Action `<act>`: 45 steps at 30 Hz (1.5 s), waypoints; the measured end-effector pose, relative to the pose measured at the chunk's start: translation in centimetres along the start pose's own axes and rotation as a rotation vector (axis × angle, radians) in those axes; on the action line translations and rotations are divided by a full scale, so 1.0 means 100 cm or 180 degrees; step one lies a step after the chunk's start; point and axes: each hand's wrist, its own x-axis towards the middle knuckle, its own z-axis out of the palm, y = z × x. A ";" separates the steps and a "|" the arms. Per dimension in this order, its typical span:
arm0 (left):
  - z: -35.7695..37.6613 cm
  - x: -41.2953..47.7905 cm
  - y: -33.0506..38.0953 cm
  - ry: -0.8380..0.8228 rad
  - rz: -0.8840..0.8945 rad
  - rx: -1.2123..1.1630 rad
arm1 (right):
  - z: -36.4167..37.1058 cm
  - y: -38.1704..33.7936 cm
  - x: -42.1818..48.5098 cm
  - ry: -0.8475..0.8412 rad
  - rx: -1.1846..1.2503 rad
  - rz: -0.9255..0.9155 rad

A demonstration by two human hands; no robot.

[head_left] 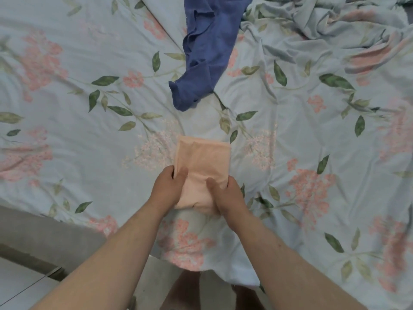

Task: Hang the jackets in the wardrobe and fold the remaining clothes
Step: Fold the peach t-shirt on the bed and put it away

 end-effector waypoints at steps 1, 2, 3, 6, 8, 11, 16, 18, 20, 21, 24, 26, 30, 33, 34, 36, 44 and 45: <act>0.000 -0.003 0.001 -0.0127 -0.0132 -0.0325 | 0.001 0.002 0.000 0.0072 0.0085 -0.0046; 0.001 -0.004 0.002 -0.0238 -0.0257 -0.0621 | 0.001 0.004 0.001 0.0114 0.0200 -0.0085; 0.001 -0.005 0.004 -0.0339 -0.0371 -0.0897 | 0.001 0.003 0.001 0.0123 0.0340 -0.0113; -0.004 -0.010 0.011 -0.0596 -0.0541 -0.1722 | 0.001 -0.003 0.001 0.0028 0.0737 -0.0171; -0.009 -0.018 0.017 -0.0705 -0.0584 -0.2057 | 0.000 -0.010 -0.003 -0.0060 0.0788 -0.0274; -0.021 -0.040 0.024 -0.1006 -0.0406 -0.2423 | -0.010 -0.024 -0.019 -0.0055 0.0731 -0.0492; -0.043 -0.098 0.048 -0.0918 -0.0083 -0.2439 | -0.036 -0.052 -0.065 -0.0216 0.0617 -0.0827; -0.051 -0.124 0.060 -0.0752 -0.0015 -0.2529 | -0.048 -0.066 -0.089 -0.0301 0.0543 -0.0994; -0.058 -0.151 0.074 -0.0670 0.0049 -0.2625 | -0.060 -0.080 -0.113 -0.0384 0.0503 -0.1091; -0.062 -0.165 0.081 -0.0629 0.0086 -0.2661 | -0.066 -0.086 -0.124 -0.0436 0.0517 -0.1126; -0.071 -0.208 0.101 -0.0421 0.0248 -0.2763 | -0.085 -0.108 -0.161 -0.0592 0.0471 -0.1330; -0.078 -0.236 0.116 -0.0275 0.0372 -0.2802 | -0.096 -0.122 -0.181 -0.0677 0.0392 -0.1473; -0.094 -0.293 0.143 -0.0125 0.0595 -0.2919 | -0.117 -0.150 -0.231 -0.0908 0.0316 -0.1724; -0.111 -0.336 0.168 -0.0189 0.1004 -0.2952 | -0.131 -0.175 -0.271 -0.1038 0.0400 -0.1905; -0.118 -0.351 0.176 -0.0224 0.1177 -0.2936 | -0.136 -0.184 -0.285 -0.1076 0.0482 -0.1979; -0.133 -0.381 0.193 -0.0278 0.1478 -0.2907 | -0.146 -0.204 -0.314 -0.1186 0.0660 -0.2101; -0.183 -0.466 0.224 0.0081 0.2428 -0.2798 | -0.165 -0.255 -0.415 -0.1856 0.0416 -0.2831; -0.188 -0.474 0.223 0.0181 0.2438 -0.2881 | -0.162 -0.258 -0.425 -0.1889 0.0407 -0.2881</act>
